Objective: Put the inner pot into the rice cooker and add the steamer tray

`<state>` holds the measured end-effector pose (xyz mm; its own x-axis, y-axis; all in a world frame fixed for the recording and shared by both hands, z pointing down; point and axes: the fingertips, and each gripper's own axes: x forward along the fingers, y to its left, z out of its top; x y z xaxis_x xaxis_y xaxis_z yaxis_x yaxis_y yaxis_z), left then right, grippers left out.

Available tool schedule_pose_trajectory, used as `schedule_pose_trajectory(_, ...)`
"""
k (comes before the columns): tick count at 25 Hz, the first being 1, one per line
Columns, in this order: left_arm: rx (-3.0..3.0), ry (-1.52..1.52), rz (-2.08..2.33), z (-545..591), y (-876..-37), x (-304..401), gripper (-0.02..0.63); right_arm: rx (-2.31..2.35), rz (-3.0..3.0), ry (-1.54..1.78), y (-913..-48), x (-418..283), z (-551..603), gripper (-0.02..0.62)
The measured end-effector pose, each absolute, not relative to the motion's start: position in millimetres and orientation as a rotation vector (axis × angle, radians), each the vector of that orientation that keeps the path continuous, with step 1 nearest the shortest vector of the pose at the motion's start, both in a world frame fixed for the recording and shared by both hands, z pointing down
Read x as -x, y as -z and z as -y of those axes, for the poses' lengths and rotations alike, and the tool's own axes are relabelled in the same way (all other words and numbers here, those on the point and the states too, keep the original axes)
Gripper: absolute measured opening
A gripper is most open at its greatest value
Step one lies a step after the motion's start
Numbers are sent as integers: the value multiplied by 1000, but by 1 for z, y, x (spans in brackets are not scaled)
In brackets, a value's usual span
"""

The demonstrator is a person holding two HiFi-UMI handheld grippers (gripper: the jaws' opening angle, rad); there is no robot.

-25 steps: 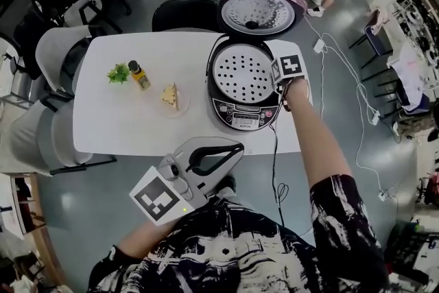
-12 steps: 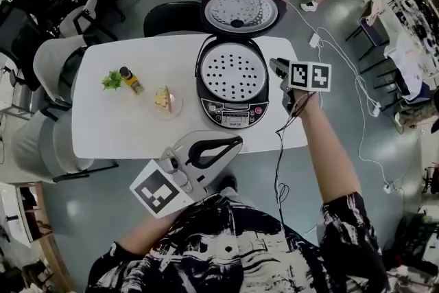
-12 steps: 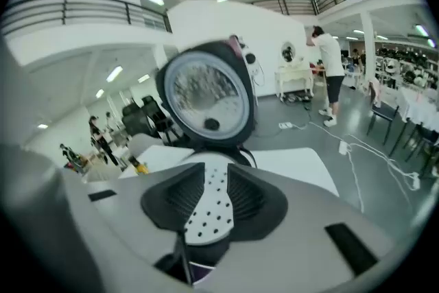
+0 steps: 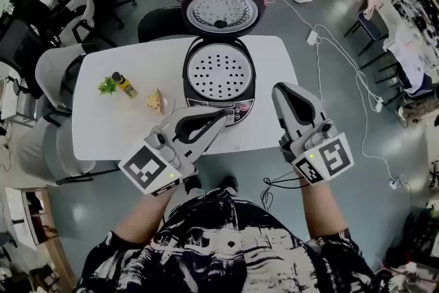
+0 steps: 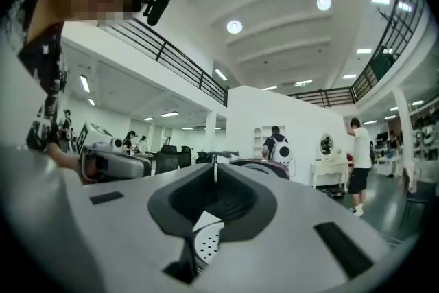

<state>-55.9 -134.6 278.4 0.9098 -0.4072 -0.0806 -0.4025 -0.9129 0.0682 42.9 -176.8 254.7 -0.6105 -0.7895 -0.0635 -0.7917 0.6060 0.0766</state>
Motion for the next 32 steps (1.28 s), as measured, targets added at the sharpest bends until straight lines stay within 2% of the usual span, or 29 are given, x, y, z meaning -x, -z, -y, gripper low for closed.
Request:
schedule_pose_trajectory(9,-3017,130,707,135,-269,34,5,1534,-2719,-106,-272,-100,161,-2)
schedule_pose_trajectory(32,-2939,88,942,159,-283,52,5,1440,-2818,-37,-292,-77,179,-3)
